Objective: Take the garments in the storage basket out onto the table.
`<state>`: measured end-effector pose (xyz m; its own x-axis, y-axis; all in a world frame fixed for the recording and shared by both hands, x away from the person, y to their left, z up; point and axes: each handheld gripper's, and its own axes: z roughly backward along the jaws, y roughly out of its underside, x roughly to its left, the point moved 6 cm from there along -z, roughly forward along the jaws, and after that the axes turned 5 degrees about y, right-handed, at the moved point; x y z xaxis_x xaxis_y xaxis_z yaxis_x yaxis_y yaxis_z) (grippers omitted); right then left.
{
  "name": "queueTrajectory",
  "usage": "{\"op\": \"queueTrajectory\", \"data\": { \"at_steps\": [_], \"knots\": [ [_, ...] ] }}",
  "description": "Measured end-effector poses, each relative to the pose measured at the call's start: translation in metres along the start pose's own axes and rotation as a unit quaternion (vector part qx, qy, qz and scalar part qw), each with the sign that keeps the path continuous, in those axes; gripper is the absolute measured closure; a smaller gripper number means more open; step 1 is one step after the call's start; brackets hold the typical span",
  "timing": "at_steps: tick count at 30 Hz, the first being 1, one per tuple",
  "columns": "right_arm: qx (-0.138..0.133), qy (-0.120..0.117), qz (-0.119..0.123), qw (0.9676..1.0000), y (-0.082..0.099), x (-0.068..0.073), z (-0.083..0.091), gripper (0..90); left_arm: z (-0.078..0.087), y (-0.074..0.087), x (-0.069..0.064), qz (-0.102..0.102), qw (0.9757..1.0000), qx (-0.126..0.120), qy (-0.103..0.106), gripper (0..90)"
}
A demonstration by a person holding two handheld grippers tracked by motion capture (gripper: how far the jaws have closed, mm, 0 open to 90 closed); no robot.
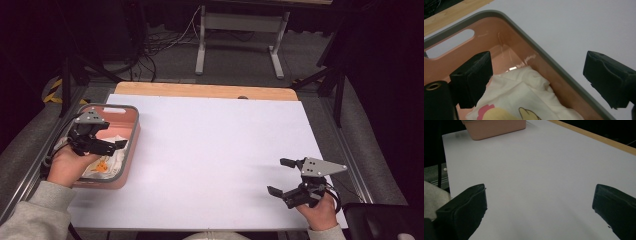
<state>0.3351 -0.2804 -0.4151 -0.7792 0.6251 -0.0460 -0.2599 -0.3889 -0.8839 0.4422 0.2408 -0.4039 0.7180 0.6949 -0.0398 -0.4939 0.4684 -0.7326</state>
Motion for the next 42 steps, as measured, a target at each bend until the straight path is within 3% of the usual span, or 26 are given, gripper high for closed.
{"op": "queueTrajectory", "data": {
  "at_steps": [3, 4, 13, 23, 32, 42],
  "knots": [
    [-0.001, -0.001, 0.0, 1.0, 0.0, 0.0, 0.0, 0.0, -0.003, 0.006, 0.007, 0.007, 0.9999, 0.012, -0.004, 9.7],
    [-0.002, 0.0, 0.0, 1.0, 0.0, 0.0, 0.0, 0.0, -0.004, 0.01, 0.01, 0.017, 0.9995, 0.026, -0.001, 10.9],
    [-0.001, 0.0, 0.0, 1.0, 0.0, 0.0, 0.0, 0.0, -0.012, 0.02, 0.022, 0.03, 0.9986, 0.044, -0.01, 10.5],
    [-0.002, -0.001, 0.002, 1.0, 0.0, 0.0, 0.0, 0.0, -0.022, 0.031, 0.031, 0.047, 0.9966, 0.068, -0.002, 9.2],
    [-0.002, 0.0, -0.001, 1.0, 0.001, -0.001, 0.0, 0.0, -0.032, 0.038, 0.037, 0.069, 0.9935, 0.091, -0.001, 5.9],
    [-0.004, -0.001, 0.001, 1.0, 0.0, 0.0, 0.0, 0.0, -0.04, 0.045, 0.036, 0.071, 0.9892, 0.128, 0.002, 6.3]
  ]
}}
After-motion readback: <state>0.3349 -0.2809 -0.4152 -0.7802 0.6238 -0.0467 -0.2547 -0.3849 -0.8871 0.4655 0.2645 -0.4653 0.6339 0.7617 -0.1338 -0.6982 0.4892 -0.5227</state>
